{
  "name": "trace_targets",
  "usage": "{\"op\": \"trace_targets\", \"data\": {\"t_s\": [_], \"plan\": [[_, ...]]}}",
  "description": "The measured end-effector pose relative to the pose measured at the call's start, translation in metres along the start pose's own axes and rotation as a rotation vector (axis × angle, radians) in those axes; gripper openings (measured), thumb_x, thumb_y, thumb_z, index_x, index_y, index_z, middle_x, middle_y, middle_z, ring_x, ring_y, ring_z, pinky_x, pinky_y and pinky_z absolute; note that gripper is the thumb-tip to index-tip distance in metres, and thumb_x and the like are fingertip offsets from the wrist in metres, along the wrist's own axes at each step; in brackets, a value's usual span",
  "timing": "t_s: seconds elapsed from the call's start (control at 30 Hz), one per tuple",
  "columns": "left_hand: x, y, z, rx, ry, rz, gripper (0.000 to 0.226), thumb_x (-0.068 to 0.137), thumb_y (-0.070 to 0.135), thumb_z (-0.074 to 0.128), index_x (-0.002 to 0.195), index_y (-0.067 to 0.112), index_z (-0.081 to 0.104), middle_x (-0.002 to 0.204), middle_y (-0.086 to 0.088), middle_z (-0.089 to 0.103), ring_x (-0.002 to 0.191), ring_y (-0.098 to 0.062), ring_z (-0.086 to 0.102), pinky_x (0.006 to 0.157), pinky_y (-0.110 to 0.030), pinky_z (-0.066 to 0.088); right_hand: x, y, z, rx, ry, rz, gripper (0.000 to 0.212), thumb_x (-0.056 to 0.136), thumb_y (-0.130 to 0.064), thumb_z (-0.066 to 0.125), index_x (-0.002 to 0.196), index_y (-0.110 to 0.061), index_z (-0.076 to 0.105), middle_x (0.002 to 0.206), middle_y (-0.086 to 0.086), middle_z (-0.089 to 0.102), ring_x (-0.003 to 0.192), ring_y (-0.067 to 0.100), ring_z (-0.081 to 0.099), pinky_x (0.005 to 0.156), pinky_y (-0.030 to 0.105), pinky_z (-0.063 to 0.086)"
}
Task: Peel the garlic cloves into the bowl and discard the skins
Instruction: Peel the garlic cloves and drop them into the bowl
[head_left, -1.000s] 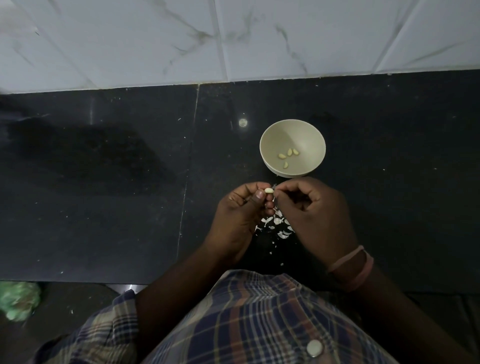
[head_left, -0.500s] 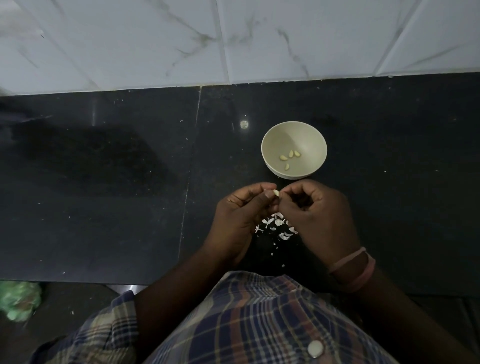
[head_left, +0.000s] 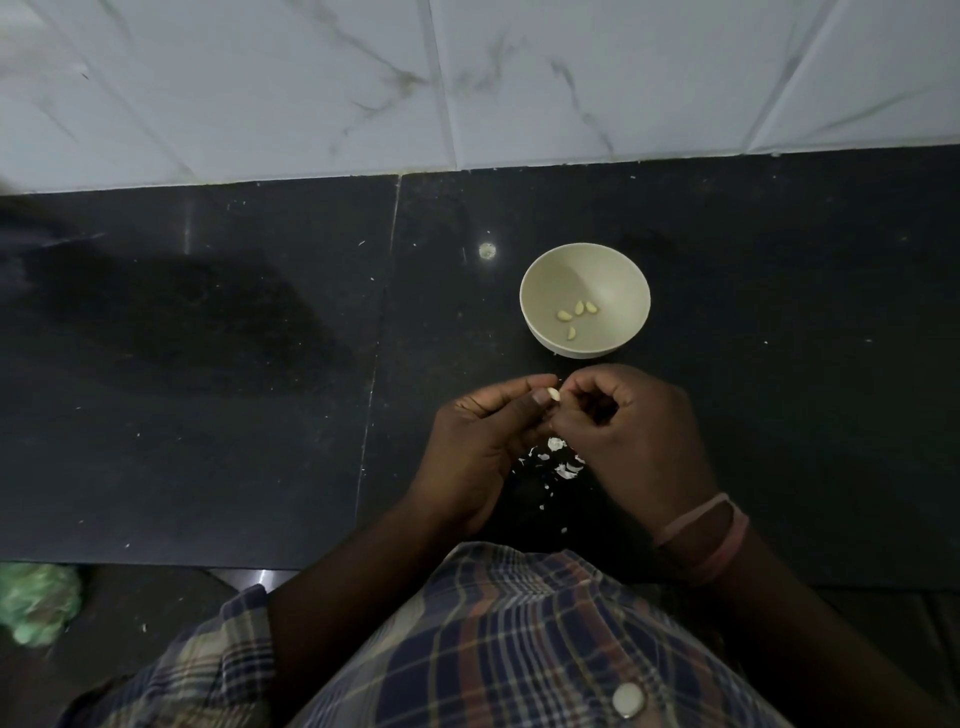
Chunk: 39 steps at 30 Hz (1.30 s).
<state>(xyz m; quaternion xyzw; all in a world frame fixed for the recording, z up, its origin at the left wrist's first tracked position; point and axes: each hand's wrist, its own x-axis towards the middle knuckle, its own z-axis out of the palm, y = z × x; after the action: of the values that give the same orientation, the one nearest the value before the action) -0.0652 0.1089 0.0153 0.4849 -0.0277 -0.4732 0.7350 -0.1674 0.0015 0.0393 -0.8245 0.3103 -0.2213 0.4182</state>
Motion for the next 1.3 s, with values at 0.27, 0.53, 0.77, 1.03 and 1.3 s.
{"op": "trace_targets", "data": {"t_s": [0.27, 0.53, 0.77, 1.03, 1.3], "plan": [[0.000, 0.002, 0.003, 0.017, -0.023, -0.030, 0.020, 0.093, -0.001, 0.059, 0.109, -0.005, 0.071, 0.101, -0.022, 0.075, 0.093, -0.026, 0.075, 0.079, -0.028, 0.059, -0.001, 0.002, 0.001, -0.002, -0.021, 0.052, 0.007, 0.079, -0.013, 0.071, 0.075, -0.018, 0.067, 0.070, -0.008, 0.065, 0.066, 0.009, 0.062, 0.058, 0.019, 0.049], [0.002, 0.001, 0.005, -0.039, -0.064, -0.037, 0.029, 0.091, -0.001, 0.060, 0.118, -0.009, 0.067, 0.113, -0.028, 0.071, 0.103, -0.031, 0.071, 0.092, -0.036, 0.058, 0.000, -0.001, 0.003, 0.098, -0.021, 0.117, 0.007, 0.080, -0.024, 0.069, 0.077, -0.019, 0.067, 0.068, -0.008, 0.064, 0.066, 0.007, 0.061, 0.058, 0.011, 0.044], [0.006, 0.000, 0.004, -0.050, -0.022, -0.044, 0.030, 0.083, 0.003, 0.065, 0.112, 0.001, 0.072, 0.106, -0.018, 0.074, 0.096, -0.022, 0.072, 0.088, -0.028, 0.059, 0.001, 0.006, 0.009, 0.170, 0.063, 0.200, 0.008, 0.088, -0.014, 0.064, 0.082, -0.019, 0.064, 0.077, -0.005, 0.068, 0.070, 0.011, 0.064, 0.065, 0.026, 0.052], [0.005, 0.004, 0.002, -0.011, 0.012, -0.018, 0.026, 0.080, 0.001, 0.068, 0.103, 0.012, 0.077, 0.098, -0.010, 0.075, 0.090, -0.017, 0.072, 0.073, -0.023, 0.058, 0.000, 0.009, 0.005, 0.076, 0.061, 0.200, 0.042, 0.101, -0.033, 0.053, 0.064, -0.013, 0.046, 0.054, -0.003, 0.045, 0.052, 0.008, 0.040, 0.051, 0.027, 0.032], [0.004, 0.004, 0.003, -0.122, 0.012, -0.028, 0.024, 0.082, 0.004, 0.067, 0.105, 0.006, 0.072, 0.099, -0.012, 0.075, 0.089, -0.017, 0.073, 0.077, -0.022, 0.058, -0.003, 0.014, 0.010, 0.107, -0.022, 0.178, 0.013, 0.093, -0.013, 0.065, 0.104, -0.020, 0.062, 0.095, -0.006, 0.065, 0.085, 0.002, 0.061, 0.076, 0.020, 0.049]]}}
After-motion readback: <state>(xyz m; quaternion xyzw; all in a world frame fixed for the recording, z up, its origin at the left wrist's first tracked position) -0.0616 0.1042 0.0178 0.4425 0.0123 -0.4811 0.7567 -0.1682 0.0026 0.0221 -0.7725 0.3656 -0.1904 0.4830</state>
